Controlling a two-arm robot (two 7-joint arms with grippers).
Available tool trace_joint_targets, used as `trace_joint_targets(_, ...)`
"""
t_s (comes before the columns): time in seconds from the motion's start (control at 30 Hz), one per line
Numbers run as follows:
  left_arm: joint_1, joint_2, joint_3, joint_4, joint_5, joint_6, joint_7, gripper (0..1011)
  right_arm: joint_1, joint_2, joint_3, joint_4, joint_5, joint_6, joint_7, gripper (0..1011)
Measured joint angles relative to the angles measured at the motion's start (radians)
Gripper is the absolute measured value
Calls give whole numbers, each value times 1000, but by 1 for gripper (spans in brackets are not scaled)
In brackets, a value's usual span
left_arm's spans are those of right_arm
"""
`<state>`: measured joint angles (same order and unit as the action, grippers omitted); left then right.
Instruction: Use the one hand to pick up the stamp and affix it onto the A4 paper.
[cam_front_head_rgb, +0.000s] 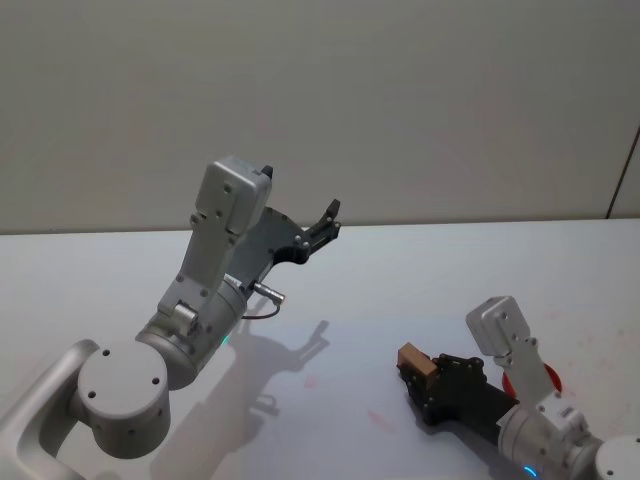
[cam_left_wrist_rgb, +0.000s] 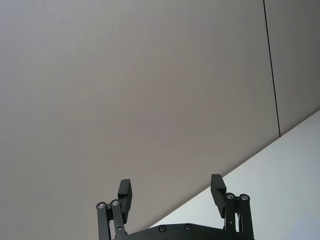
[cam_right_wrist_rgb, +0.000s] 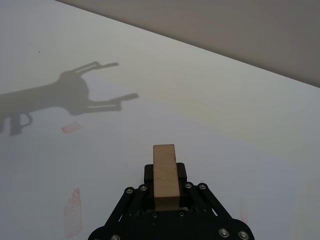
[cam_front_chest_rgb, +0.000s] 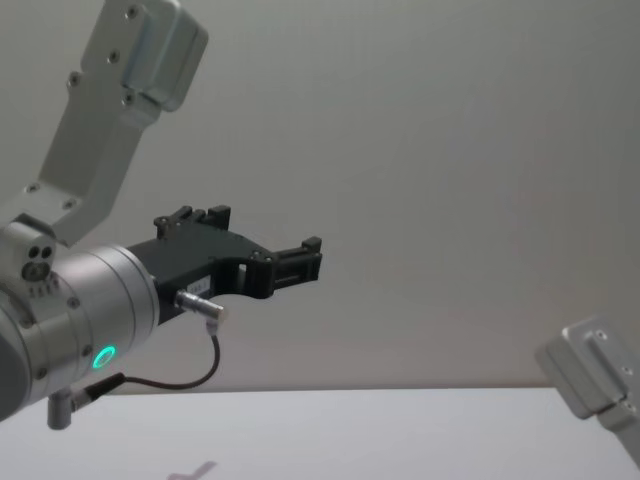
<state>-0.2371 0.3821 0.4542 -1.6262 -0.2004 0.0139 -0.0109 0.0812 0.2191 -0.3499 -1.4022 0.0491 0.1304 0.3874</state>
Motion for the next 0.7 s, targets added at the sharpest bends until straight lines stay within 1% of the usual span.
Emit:
trace_joint_targets(0.23,0,0,0,0,0,0,0,1001,-2,1,0,2,2,0,-2,221)
trace_joint_targets(0.37,0,0,0,0,0,0,0,1001,-2,1,0,1,11,0,-5,221)
trace_joint_targets(0.53,0,0,0,0,0,0,0,1001,-5,3,5,-9,34,4,-10,221)
trace_joint_targets(0.7,0,0,0,0,0,0,0,1001,0,2,13,-41,72,6,-16,221)
